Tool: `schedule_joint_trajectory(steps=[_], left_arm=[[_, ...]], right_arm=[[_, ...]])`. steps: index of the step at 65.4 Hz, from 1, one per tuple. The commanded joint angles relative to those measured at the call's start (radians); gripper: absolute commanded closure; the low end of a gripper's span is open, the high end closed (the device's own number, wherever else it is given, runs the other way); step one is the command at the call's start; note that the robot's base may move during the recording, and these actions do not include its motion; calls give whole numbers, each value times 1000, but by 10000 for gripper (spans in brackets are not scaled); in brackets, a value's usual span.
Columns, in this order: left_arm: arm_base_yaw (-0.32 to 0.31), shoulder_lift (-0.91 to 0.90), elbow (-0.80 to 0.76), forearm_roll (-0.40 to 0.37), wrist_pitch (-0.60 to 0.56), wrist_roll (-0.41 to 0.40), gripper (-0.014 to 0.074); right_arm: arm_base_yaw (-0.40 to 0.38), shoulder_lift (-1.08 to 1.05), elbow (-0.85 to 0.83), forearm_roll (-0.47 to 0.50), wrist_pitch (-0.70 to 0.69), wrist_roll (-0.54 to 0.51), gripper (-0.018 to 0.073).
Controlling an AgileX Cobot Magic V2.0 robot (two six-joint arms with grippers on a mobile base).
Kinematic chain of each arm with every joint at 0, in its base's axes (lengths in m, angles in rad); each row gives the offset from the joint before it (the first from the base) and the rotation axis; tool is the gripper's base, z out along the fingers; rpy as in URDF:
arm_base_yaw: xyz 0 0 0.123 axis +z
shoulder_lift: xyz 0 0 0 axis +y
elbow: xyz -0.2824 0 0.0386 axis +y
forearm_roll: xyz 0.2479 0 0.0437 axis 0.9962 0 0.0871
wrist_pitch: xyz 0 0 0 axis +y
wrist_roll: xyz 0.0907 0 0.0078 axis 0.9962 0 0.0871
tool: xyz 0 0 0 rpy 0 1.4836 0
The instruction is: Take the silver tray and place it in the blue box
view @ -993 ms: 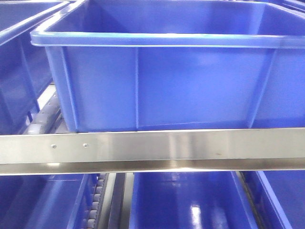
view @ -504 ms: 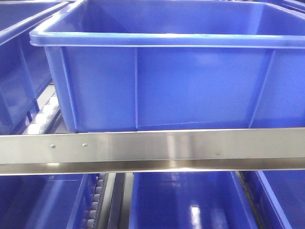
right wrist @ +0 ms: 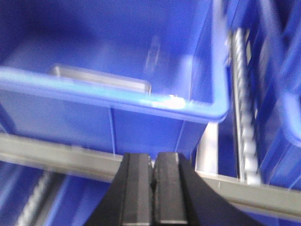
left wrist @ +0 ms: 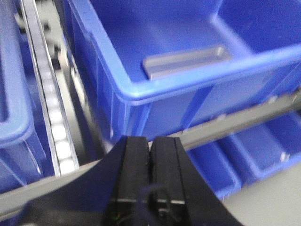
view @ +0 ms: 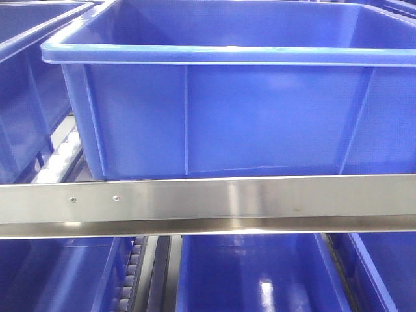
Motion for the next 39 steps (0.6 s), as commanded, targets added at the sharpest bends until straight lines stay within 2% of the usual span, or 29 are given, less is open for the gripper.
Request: schedule_joint_trajectory(steps=[1, 12, 39], left_arm=[[-4, -51, -27, 13, -83, 3, 701], [-4, -109, -27, -1, -83, 3, 701], [-4, -107, -27, -14, -83, 3, 701]], right_arm=[[-1, -65, -24, -27, -84, -8, 508], [-1, -124, -24, -27, -82, -8, 509], [-1, -124, -24, -28, -77, -8, 510]])
